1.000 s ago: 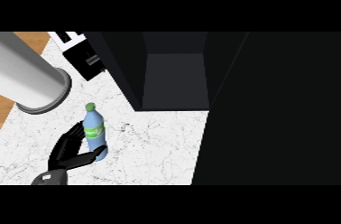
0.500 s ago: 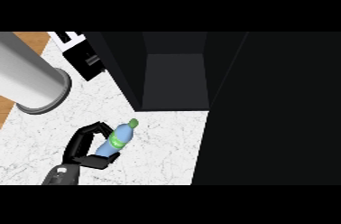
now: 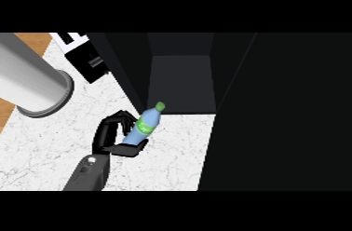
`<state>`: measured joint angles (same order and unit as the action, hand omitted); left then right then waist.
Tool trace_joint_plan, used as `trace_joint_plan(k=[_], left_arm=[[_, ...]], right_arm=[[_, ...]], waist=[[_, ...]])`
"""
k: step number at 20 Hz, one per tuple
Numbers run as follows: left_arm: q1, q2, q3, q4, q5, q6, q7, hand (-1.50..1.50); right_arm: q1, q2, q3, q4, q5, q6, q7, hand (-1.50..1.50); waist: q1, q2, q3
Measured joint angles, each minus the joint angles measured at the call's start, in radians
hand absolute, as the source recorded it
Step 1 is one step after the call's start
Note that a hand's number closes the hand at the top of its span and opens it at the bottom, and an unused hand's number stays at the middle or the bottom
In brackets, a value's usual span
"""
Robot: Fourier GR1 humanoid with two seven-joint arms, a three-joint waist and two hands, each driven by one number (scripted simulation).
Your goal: Pick up the bottled water, place it into the cabinet and close the cabinet
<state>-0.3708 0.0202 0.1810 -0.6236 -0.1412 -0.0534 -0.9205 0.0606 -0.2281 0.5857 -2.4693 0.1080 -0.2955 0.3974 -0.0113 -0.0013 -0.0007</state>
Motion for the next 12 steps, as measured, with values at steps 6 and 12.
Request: trace_joint_plan(k=[6,12], left_arm=[[0.006,-0.015,-0.128,-0.104,0.166,0.015,0.076,1.5],[-0.006,-0.014,-0.273,-0.241,0.337,0.085,0.223,1.5]], right_arm=[[0.028,-0.01,0.021,-0.003,0.003,-0.015,-0.02,-1.5],[0.044,-0.017,0.041,-0.003,0.005,-0.031,-0.032,-1.5]], waist=[[0.002,-0.004,0.0],[0.002,-0.003,0.0]])
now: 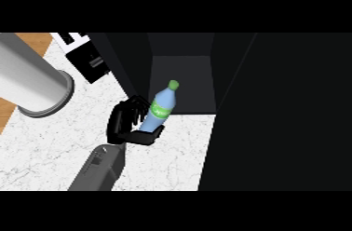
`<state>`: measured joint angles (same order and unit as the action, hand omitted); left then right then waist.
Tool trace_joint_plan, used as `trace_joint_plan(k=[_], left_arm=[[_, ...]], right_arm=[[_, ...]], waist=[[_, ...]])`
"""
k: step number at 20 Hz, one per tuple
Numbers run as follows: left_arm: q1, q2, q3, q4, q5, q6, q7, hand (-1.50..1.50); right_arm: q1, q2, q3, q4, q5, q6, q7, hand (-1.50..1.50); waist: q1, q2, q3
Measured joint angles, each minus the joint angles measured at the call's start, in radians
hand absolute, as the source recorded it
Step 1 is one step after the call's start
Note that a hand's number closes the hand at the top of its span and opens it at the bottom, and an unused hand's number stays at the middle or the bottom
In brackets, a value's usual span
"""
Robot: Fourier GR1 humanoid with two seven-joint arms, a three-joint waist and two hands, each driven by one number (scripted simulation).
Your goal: Pick up the bottled water, place it into the cabinet and close the cabinet
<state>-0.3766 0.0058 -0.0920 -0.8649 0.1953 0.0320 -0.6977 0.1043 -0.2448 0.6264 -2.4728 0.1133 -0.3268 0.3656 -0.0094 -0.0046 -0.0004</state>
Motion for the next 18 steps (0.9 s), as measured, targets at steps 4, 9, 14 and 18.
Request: trace_joint_plan(k=[4,9,14,18], left_arm=[[0.019,0.012,-0.081,-0.08,0.079,0.103,0.098,1.5],[0.028,0.027,-0.125,-0.126,0.132,0.192,0.167,1.5],[0.026,0.044,-0.163,-0.147,0.14,0.294,0.207,1.5],[0.026,0.056,-0.192,-0.165,0.13,0.382,0.246,1.5]], right_arm=[[0.002,-0.001,-0.001,0.01,-0.001,-0.009,-0.023,-1.5],[0.018,-0.011,0.016,0.01,-0.001,-0.017,-0.046,-1.5],[0.018,-0.025,0.02,0.013,-0.002,-0.023,-0.057,-1.5],[0.029,-0.04,0.011,0.011,-0.009,-0.021,-0.075,-1.5]], waist=[[0.005,0.003,-0.001],[0.004,0.004,-0.002],[-0.001,0.003,-0.001],[-0.006,0.001,0.001]])
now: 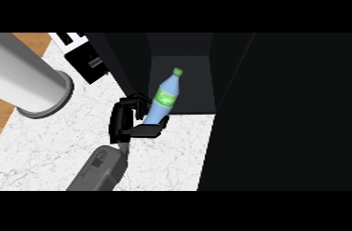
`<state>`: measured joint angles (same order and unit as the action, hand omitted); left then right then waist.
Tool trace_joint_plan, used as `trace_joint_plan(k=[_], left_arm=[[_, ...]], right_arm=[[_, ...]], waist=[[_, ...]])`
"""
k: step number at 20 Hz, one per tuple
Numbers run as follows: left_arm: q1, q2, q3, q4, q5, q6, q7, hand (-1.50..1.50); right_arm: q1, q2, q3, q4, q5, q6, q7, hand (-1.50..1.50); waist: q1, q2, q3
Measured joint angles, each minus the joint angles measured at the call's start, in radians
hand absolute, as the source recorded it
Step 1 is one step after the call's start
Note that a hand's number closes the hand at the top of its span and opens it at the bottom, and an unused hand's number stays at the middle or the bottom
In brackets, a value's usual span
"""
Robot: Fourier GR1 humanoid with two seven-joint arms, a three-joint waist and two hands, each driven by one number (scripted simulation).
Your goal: Pick up the bottled water, place it into the cabinet and close the cabinet
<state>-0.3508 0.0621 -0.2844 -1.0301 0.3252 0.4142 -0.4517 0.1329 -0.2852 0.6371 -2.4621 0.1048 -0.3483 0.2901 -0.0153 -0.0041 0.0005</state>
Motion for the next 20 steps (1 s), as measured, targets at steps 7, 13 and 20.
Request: trace_joint_plan(k=[7,13,20], left_arm=[[-0.009,0.015,0.0,-0.01,0.027,0.088,0.042,1.5],[-0.023,0.009,0.007,-0.001,0.037,0.19,0.055,1.5],[-0.053,0.007,-0.011,0.035,-0.009,0.304,0.059,1.5]], right_arm=[[0.021,-0.026,-0.009,-0.001,-0.017,0.013,-0.026,-1.5],[0.023,-0.035,-0.022,-0.008,-0.033,0.016,-0.034,-1.5],[0.031,-0.043,-0.034,-0.01,-0.053,0.024,-0.055,-1.5]], waist=[[-0.009,-0.001,0.003],[-0.02,-0.004,0.004],[-0.032,-0.004,0.008]])
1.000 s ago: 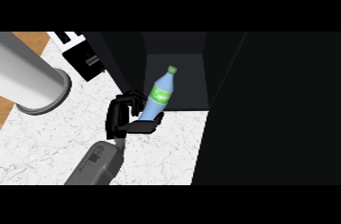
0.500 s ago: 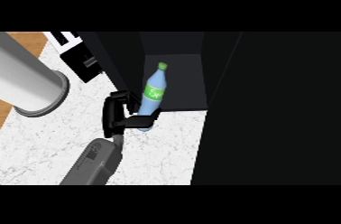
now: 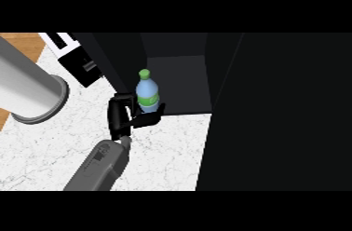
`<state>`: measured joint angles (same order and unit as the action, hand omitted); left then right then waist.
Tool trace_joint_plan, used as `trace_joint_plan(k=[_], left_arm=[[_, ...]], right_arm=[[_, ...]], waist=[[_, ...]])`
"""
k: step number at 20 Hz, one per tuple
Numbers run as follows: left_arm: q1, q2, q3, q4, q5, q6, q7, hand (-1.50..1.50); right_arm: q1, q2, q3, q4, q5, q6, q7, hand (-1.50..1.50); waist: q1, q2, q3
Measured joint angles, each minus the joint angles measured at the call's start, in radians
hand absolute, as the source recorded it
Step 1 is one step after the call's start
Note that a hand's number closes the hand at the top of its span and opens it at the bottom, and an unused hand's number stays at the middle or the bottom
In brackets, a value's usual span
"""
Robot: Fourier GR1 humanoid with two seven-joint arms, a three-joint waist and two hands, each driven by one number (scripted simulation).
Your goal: Pick up the bottled water, place it into the cabinet and close the cabinet
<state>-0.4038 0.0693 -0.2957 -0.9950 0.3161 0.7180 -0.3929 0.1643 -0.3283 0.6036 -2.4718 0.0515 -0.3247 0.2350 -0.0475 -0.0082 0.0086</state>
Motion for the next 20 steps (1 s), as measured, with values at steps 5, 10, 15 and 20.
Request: trace_joint_plan(k=[5,10,15,20], left_arm=[[-0.01,-0.007,-0.021,0.019,-0.028,0.063,-0.006,1.5],[-0.014,-0.001,-0.05,0.03,-0.054,0.11,-0.012,-1.5],[-0.015,0.029,-0.093,0.031,-0.096,0.142,-0.011,-1.5],[-0.005,0.04,-0.117,0.016,-0.098,0.142,-0.009,-1.5]], right_arm=[[0.005,-0.009,-0.008,-0.003,-0.017,0.011,-0.008,-1.5],[0.004,-0.012,-0.007,0.001,-0.022,0.018,-0.027,-1.5],[0.008,-0.018,-0.016,-0.001,-0.031,0.027,-0.031,-1.5],[0.019,-0.026,-0.029,0.0,-0.041,0.04,-0.051,-1.5]], waist=[[-0.004,-0.001,0.001],[-0.013,-0.001,0.002],[-0.019,-0.001,0.005],[-0.025,0.001,0.006]])
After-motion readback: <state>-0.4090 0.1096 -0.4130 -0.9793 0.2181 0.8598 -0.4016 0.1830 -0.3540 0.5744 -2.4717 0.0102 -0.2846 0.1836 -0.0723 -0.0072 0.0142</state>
